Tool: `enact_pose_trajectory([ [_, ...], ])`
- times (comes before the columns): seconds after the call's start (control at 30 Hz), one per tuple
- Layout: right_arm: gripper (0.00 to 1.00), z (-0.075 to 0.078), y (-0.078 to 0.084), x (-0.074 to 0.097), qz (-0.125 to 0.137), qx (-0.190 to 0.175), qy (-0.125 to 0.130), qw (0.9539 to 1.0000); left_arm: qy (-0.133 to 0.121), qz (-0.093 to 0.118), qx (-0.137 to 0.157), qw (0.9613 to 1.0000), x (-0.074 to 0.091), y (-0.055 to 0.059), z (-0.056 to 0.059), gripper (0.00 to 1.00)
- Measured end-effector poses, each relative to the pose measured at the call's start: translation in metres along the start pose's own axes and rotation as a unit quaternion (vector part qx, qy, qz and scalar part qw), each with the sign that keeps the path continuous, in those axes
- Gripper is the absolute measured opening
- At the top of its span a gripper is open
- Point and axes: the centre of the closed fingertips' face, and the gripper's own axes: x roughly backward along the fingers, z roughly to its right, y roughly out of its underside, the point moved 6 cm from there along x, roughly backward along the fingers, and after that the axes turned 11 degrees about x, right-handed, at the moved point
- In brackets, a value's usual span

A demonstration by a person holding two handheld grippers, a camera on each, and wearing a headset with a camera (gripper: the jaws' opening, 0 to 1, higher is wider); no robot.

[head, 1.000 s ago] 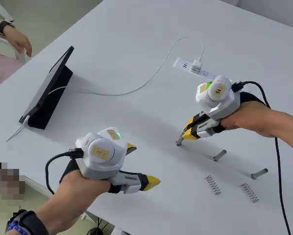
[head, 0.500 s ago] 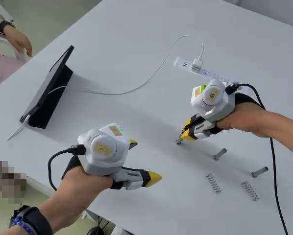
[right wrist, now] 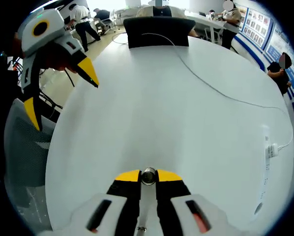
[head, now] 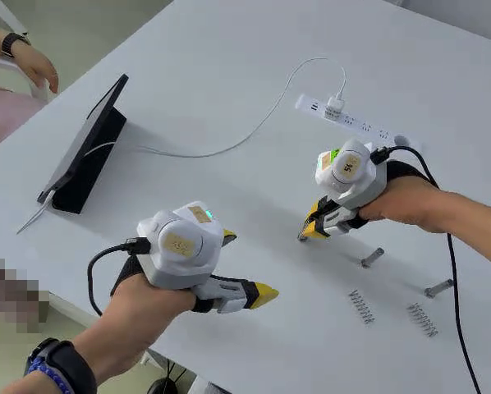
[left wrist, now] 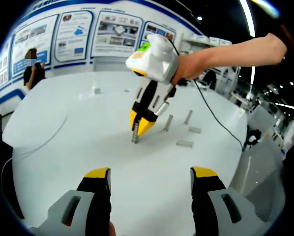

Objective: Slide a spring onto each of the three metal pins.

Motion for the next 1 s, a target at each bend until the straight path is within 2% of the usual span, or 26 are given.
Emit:
enact_pose_trajectory([
  [0.7,0.13,0.0013,0.0038,-0.0106,-0.005,-0.001,-0.006,1.0000,-0.002,-0.004,0.006,1.0000,0.0016,0.0021,-0.0017,0.66],
  [1.0,0.25,-0.0038,0.0037,-0.0033,0.003,-0.002,-0.010,0.9999,-0.001,-0.004,0.004,1.0000,0.0022,0.0011,-0.0006,0.67],
])
